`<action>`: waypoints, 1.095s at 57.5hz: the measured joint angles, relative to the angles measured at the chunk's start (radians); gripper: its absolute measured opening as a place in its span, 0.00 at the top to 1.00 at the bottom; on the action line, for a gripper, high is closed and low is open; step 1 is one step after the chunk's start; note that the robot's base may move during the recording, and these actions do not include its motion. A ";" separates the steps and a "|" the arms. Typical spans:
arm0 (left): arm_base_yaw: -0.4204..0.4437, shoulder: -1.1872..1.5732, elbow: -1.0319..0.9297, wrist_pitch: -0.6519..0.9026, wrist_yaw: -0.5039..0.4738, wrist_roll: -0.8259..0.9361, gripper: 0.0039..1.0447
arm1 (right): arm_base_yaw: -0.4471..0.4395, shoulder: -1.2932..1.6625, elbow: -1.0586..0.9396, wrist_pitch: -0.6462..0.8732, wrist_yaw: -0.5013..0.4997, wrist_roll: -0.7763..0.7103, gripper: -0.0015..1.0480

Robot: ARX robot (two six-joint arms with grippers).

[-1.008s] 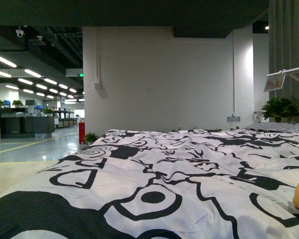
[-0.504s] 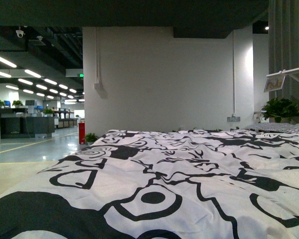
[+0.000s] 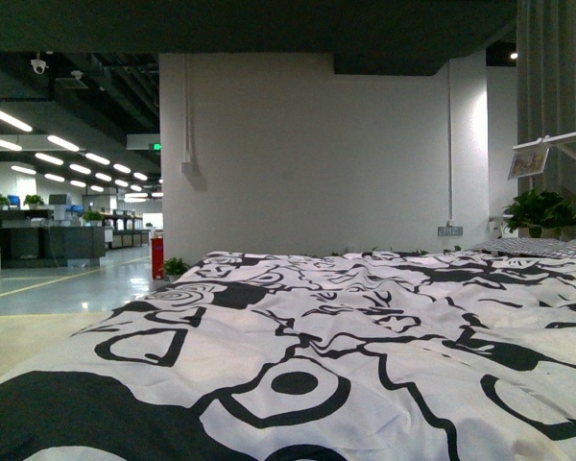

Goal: Put away toys

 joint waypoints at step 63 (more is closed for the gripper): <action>0.002 0.000 0.000 0.000 0.002 0.001 0.06 | 0.003 0.000 0.000 -0.009 -0.005 0.000 0.93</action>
